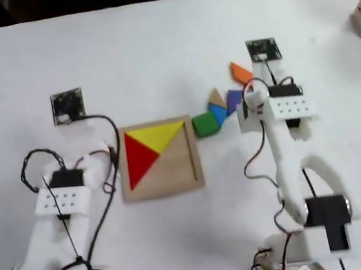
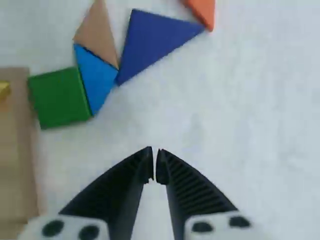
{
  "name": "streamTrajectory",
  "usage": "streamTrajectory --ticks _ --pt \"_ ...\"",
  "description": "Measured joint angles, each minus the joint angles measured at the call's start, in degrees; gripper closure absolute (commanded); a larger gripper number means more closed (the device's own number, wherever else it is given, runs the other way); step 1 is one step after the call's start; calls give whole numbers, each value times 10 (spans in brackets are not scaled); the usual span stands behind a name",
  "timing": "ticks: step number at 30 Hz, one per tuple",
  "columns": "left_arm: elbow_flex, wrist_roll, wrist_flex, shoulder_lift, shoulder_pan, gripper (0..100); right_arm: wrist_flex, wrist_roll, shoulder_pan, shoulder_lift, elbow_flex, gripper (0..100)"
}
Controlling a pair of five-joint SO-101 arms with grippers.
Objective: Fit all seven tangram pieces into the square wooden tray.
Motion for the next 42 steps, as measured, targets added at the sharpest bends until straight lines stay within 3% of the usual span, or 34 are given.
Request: streamTrajectory --ticks 6,14,30,36,42 --pt "0 0 0 0 0 977 0 -30 0 146 -141 974" --pt "0 0 0 0 0 977 62 -32 -5 316 -363 803" --pt "0 0 -3 0 0 977 212 -33 -21 570 -755 800" --pt "0 0 -3 0 0 977 305 -34 -22 592 -885 799" --pt "0 0 -3 0 0 977 309 -33 -25 592 -964 797"
